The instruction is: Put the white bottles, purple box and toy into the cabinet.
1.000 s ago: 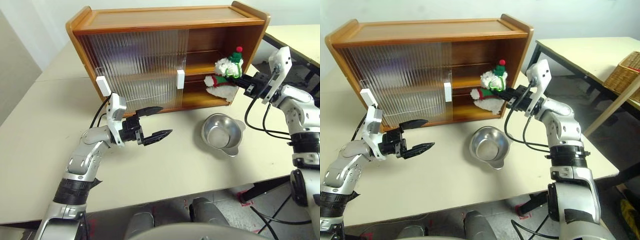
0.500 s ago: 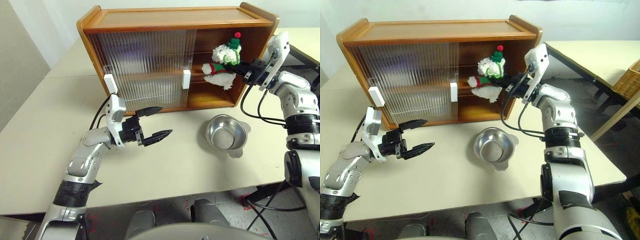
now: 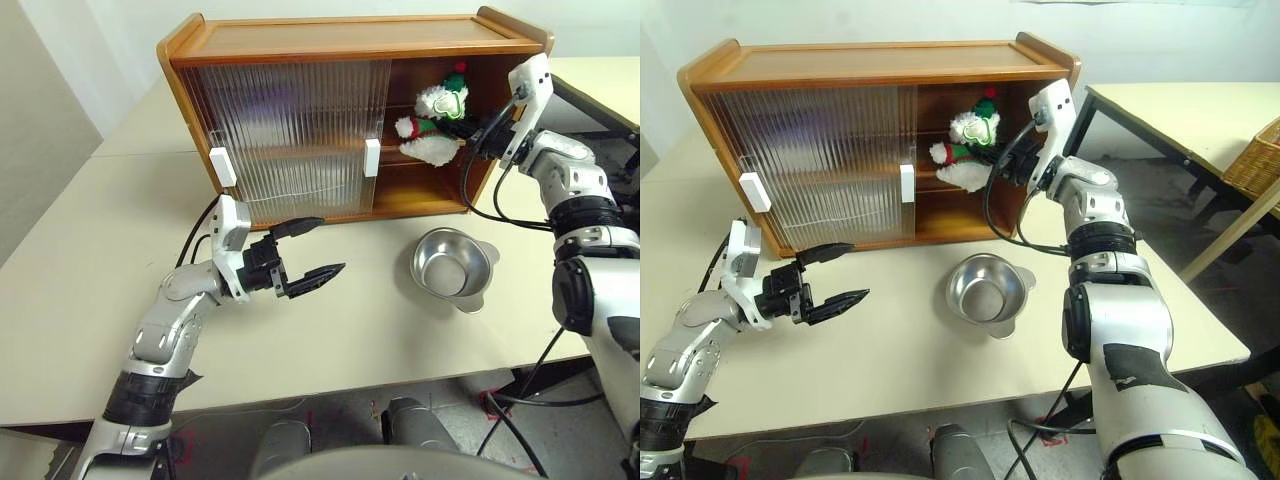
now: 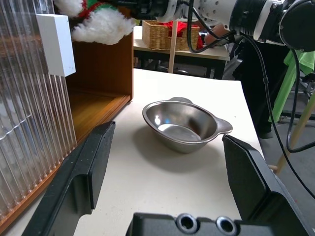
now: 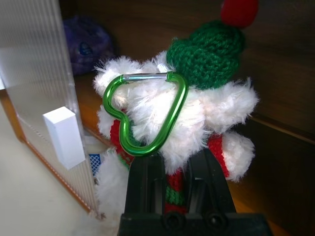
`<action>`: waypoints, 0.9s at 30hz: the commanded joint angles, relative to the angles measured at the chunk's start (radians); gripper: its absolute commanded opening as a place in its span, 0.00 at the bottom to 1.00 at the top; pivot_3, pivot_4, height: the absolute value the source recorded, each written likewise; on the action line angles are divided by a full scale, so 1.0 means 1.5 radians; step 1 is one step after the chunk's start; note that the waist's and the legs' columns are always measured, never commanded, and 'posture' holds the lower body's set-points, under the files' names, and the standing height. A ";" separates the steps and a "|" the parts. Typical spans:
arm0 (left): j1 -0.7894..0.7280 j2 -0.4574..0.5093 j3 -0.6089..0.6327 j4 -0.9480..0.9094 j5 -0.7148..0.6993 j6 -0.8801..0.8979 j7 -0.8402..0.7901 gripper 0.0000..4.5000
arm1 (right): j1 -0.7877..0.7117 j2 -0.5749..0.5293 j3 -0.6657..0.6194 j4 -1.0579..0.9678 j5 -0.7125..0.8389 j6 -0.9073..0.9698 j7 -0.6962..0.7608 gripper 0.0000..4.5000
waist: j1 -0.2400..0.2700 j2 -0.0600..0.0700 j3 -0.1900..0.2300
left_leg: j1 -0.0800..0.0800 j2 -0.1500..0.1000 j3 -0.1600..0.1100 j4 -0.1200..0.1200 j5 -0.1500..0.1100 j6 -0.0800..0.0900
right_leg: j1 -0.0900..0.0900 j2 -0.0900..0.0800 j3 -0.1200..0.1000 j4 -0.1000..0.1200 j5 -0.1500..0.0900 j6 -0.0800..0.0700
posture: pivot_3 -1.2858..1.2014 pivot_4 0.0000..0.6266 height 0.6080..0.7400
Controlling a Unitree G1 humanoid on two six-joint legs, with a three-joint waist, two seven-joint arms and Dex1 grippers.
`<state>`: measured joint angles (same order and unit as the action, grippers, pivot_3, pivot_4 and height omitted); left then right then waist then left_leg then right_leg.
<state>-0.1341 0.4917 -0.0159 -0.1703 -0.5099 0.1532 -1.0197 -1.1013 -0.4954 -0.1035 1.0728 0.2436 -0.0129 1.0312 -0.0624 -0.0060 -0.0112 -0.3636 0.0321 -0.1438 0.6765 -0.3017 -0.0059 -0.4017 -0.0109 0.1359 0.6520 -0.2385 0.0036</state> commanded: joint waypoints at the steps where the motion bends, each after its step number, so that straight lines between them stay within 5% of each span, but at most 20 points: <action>1: 0.008 0.004 0.001 -0.022 0.000 0.010 0.008 1.00 | -0.027 0.012 0.005 0.048 -0.033 -0.026 -0.037 0.05 | 0.000 0.000 0.000 | 0.000 0.000 0.000 0.000 0.000 0.000 | 0.000 0.000 0.000 0.000 0.000 0.000 | 0.48 0.00 1.00; 19: 0.023 0.001 -0.003 -0.057 -0.003 0.036 0.033 1.00 | -0.115 0.012 -0.015 0.119 -0.070 -0.067 -0.102 0.05 | -0.001 0.001 0.001 | 0.006 0.000 0.000 -0.001 0.001 -0.001 | 0.000 0.001 0.004 0.000 0.003 0.000 | 0.48 0.00 1.00; 27: 0.028 -0.003 -0.004 -0.041 0.002 0.019 0.024 1.00 | -0.111 0.017 -0.012 0.130 -0.081 -0.071 -0.110 0.04 | 0.001 0.001 0.001 | -0.001 0.000 0.001 -0.002 0.000 -0.005 | -0.007 0.002 0.007 -0.001 0.001 0.000 | 0.48 0.00 1.00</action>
<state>-0.1018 0.4886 -0.0167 -0.2460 -0.5132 0.1927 -0.9772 -1.2701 -0.4758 -0.1144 1.2568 0.1381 -0.1119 0.8713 -0.0609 -0.0049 -0.0095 -0.3657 0.0320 -0.1414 0.6732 -0.3019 -0.0134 -0.4129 -0.0086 0.1463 0.6508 -0.2375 0.0025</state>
